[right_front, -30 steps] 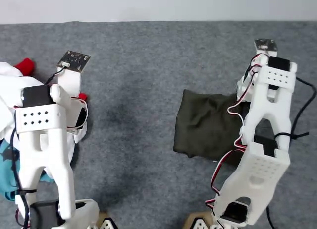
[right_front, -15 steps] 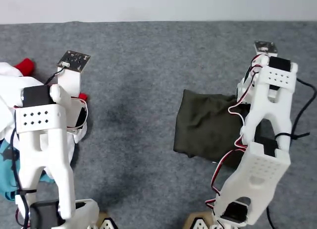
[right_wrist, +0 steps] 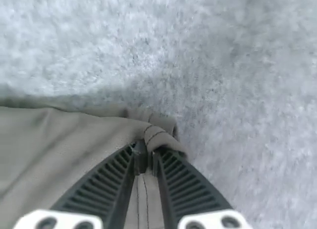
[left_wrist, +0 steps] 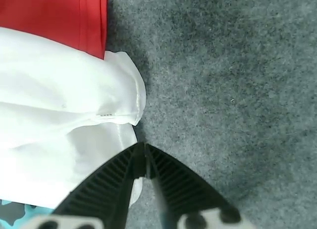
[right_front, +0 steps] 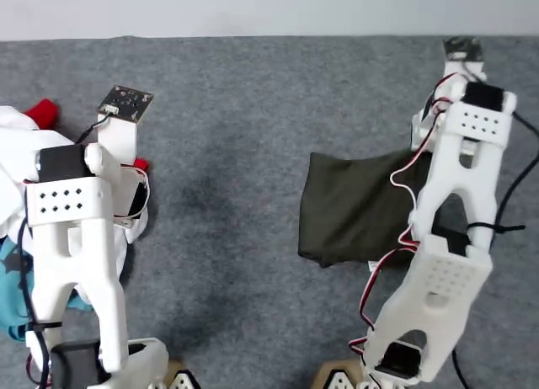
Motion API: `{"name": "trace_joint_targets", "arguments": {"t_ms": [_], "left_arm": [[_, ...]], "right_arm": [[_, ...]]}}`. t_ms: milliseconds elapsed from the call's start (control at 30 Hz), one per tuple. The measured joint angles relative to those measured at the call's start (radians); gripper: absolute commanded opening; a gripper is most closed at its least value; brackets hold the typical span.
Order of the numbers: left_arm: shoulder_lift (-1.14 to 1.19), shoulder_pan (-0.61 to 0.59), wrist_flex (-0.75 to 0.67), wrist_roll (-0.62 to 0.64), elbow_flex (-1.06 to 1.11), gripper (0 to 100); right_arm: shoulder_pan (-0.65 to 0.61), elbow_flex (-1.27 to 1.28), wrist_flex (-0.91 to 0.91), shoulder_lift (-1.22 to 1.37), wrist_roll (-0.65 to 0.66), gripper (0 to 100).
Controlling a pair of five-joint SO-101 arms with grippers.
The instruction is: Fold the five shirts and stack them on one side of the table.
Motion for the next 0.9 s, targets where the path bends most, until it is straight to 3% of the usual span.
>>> {"name": "trace_joint_targets", "arguments": {"t_ms": [100,267,400,567,733,900], "left_arm": [[0.0,0.0,0.0,0.0,0.0,1],[0.0,0.0,0.0,0.0,0.0,1],[0.0,0.0,0.0,0.0,0.0,1],[0.0,0.0,0.0,0.0,0.0,1],[0.0,0.0,0.0,0.0,0.0,1],[0.0,0.0,0.0,0.0,0.0,1]], "right_arm": [[0.0,-0.003,-0.021,0.058,0.014,5.3],[0.002,-0.006,0.04,0.063,0.017,25.5],[0.002,-0.006,0.121,0.043,0.017,28.1],[0.002,-0.006,0.222,-0.066,0.017,24.7],[-0.012,0.0,0.288,-0.117,0.017,1.3],[-0.009,0.123,0.288,-0.12,0.017,0.7]]}}
